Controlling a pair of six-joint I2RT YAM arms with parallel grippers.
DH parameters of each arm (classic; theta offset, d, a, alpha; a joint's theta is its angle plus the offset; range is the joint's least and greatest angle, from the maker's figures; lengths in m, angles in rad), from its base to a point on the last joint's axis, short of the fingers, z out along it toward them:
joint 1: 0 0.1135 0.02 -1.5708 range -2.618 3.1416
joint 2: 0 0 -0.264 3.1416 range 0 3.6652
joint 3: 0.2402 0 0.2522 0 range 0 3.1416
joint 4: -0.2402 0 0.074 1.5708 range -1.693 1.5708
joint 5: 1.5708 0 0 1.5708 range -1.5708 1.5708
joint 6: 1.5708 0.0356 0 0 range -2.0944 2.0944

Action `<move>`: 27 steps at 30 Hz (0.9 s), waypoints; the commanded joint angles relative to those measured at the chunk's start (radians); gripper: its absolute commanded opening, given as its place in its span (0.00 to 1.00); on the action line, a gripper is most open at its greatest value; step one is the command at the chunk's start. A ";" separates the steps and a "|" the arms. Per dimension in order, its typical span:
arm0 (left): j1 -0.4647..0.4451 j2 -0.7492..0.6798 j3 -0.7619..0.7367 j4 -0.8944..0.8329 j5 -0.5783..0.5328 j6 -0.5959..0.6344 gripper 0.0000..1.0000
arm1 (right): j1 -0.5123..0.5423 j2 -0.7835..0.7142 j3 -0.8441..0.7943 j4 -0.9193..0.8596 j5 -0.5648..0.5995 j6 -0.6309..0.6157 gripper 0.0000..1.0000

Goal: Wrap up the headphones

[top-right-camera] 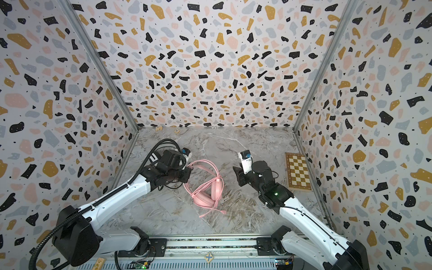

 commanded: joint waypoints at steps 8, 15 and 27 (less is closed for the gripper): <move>0.119 0.014 0.059 0.033 0.137 0.018 0.00 | 0.063 -0.114 -0.242 0.141 -0.340 0.142 0.73; 0.170 0.018 0.066 0.022 0.179 0.032 0.00 | 0.132 -0.067 -0.310 0.268 -0.375 0.147 0.72; 0.196 0.027 0.094 -0.009 0.202 0.048 0.00 | 0.220 0.088 -0.282 0.378 -0.414 0.099 0.69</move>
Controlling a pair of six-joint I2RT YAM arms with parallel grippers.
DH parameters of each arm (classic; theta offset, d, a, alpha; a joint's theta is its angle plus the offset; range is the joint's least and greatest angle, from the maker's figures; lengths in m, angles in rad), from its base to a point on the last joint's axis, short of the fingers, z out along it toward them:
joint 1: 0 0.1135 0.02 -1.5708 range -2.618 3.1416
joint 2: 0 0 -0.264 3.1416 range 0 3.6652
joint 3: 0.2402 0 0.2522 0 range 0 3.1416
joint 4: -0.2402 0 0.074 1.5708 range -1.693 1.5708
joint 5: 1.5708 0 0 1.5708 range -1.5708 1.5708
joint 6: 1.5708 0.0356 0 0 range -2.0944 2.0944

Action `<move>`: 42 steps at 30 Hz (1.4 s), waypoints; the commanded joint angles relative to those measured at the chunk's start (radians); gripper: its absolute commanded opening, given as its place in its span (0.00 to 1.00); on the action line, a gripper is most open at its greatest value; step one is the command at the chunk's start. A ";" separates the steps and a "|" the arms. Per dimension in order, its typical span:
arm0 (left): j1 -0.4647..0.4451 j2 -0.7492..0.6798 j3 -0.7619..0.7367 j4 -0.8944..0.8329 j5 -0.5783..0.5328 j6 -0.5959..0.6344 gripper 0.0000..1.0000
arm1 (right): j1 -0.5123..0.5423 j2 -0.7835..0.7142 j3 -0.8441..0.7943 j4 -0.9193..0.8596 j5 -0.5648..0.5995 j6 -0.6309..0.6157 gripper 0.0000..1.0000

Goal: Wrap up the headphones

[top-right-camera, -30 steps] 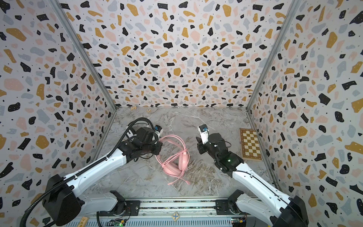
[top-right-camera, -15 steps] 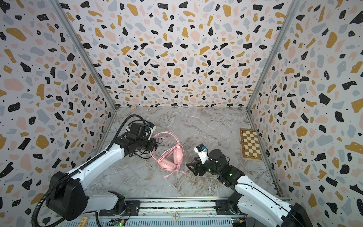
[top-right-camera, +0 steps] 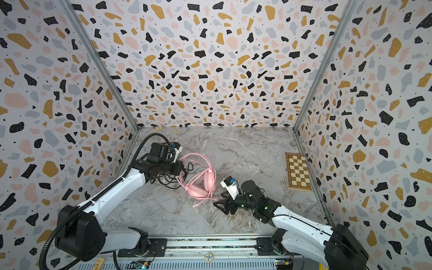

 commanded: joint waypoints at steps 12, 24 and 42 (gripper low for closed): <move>0.025 -0.022 0.044 -0.001 0.068 0.000 0.00 | 0.033 0.098 0.055 0.084 0.000 -0.037 0.23; 0.027 -0.016 -0.009 0.001 0.073 0.019 0.00 | 0.033 0.059 0.226 -0.113 0.128 -0.135 0.07; -0.005 -0.053 -0.108 0.023 0.149 0.023 0.00 | 0.033 0.242 0.559 -0.307 0.431 -0.307 0.08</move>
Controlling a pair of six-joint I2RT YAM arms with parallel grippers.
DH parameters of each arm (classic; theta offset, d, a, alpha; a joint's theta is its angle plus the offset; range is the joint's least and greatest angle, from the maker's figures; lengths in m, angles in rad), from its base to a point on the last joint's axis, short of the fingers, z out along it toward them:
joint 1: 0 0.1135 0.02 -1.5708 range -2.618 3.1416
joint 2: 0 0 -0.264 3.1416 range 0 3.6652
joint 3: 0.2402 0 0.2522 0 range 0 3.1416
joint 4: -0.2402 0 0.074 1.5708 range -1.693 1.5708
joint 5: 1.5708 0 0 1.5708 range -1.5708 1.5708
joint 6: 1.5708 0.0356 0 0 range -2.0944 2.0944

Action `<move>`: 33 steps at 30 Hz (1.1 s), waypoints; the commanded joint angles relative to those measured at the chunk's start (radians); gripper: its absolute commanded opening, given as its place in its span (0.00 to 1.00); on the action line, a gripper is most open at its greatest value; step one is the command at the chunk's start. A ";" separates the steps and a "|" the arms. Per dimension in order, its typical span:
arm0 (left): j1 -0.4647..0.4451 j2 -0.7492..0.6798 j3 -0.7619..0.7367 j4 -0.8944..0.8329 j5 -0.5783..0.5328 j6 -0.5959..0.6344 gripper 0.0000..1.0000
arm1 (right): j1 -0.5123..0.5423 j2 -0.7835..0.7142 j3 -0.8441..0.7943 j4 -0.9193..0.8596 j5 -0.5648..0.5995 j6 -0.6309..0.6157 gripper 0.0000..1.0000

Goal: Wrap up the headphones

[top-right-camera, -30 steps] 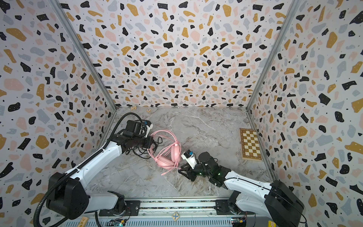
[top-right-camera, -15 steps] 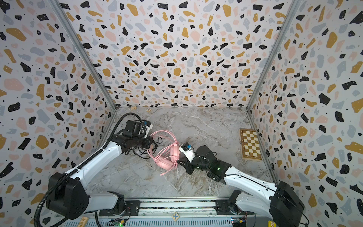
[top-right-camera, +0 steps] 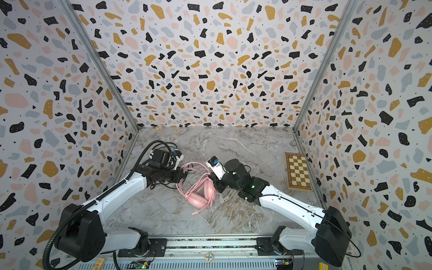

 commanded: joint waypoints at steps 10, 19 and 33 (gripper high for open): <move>-0.005 -0.114 -0.018 0.020 0.155 0.040 0.00 | -0.033 0.033 0.050 -0.041 0.143 -0.033 0.12; -0.005 -0.100 0.001 0.015 0.163 0.019 0.00 | -0.088 0.026 0.026 -0.031 0.089 -0.002 0.30; -0.005 -0.036 0.044 0.030 0.123 -0.032 0.00 | -0.155 -0.062 -0.096 0.051 -0.081 0.095 0.50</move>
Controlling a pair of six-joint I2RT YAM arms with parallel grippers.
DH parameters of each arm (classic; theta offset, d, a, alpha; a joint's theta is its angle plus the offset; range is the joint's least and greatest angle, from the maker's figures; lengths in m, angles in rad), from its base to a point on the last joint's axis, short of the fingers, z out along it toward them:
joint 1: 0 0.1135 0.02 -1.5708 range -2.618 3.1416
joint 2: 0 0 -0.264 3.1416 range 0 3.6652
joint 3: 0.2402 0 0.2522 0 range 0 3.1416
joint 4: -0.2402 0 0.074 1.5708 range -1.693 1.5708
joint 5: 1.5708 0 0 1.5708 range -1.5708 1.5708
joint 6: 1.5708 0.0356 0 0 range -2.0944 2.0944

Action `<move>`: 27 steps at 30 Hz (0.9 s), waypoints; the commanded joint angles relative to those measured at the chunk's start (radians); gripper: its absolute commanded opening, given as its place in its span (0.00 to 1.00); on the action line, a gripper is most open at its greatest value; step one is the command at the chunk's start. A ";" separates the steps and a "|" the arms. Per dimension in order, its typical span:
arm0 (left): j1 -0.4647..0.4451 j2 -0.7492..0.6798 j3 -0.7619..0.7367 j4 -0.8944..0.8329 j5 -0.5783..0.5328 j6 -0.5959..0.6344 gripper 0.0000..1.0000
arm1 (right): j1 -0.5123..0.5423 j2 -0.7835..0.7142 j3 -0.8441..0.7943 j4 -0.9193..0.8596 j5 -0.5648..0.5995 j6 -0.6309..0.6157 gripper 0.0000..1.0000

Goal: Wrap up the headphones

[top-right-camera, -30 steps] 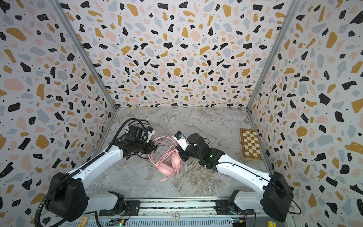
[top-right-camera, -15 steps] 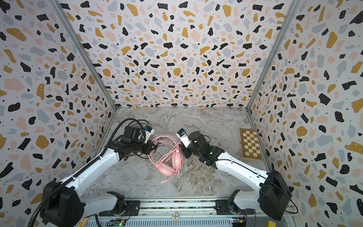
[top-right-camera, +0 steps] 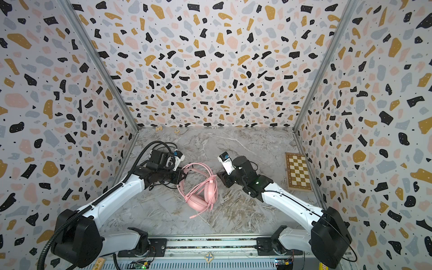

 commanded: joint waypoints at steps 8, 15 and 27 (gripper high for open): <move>-0.005 0.031 0.064 0.120 0.013 -0.156 0.00 | -0.071 -0.121 -0.161 0.127 -0.024 0.117 0.50; -0.005 0.095 0.123 0.181 -0.026 -0.280 0.00 | -0.107 -0.144 -0.278 0.205 -0.004 0.166 0.50; -0.079 0.408 0.476 0.179 -0.154 -0.420 0.00 | -0.108 -0.148 -0.459 0.369 0.052 0.219 0.50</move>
